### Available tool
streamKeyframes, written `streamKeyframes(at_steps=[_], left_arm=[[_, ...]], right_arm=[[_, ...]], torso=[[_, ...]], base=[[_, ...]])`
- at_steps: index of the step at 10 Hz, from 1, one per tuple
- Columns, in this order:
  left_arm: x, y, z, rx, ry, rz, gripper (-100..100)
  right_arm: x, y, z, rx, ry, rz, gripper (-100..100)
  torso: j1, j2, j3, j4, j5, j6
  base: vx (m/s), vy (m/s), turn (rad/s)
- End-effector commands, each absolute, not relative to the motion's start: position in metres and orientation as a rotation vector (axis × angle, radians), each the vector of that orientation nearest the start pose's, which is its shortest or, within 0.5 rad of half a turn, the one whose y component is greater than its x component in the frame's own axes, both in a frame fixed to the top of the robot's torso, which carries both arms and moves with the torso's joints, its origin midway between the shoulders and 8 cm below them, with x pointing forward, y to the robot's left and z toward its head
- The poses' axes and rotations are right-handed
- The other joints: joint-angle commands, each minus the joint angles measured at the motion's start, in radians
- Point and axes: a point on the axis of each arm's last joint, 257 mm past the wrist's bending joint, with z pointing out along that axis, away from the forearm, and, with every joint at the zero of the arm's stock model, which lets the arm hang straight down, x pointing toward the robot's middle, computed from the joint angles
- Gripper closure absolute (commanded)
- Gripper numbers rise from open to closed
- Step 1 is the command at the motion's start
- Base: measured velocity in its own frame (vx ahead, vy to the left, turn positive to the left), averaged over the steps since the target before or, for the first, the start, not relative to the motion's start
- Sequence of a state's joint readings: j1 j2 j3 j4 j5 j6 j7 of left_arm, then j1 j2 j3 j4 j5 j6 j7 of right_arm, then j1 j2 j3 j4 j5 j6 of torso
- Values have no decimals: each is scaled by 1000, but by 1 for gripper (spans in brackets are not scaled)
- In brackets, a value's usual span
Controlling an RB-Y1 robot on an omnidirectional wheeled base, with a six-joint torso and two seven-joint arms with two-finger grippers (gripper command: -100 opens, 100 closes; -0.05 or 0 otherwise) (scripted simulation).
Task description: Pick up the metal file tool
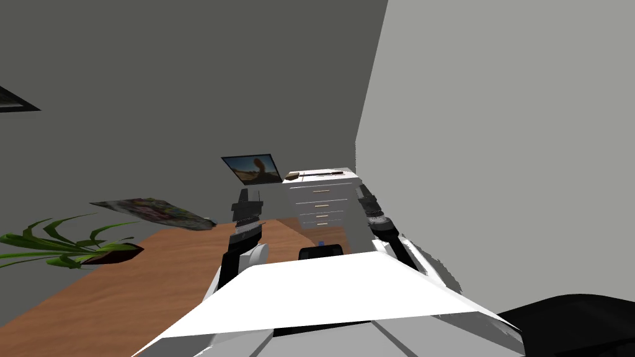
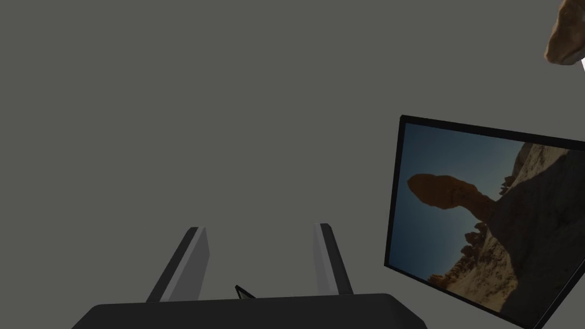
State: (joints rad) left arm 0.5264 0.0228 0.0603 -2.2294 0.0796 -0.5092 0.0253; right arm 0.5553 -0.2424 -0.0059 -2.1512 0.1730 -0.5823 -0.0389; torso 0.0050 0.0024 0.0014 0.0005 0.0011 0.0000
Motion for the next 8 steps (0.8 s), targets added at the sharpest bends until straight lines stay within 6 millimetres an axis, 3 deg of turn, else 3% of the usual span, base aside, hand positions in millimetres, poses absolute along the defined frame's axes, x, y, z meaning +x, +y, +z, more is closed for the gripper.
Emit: streamKeyframes(at_steps=[1, 8], left_arm=[[344, 313, -3, -746, 610, -1288, 0], [344, 313, -3, -746, 610, -1288, 0]], right_arm=[[350, -253, -52, 430, 1014, 1175, -100], [358, -278, -106, 264, 1265, 992, -100]], torso=[[0, 0, 0, 0, 0, 0], [0, 0, 0, 0, 0, 0]], base=[[-30, 71, -9], [-37, 77, 6]])
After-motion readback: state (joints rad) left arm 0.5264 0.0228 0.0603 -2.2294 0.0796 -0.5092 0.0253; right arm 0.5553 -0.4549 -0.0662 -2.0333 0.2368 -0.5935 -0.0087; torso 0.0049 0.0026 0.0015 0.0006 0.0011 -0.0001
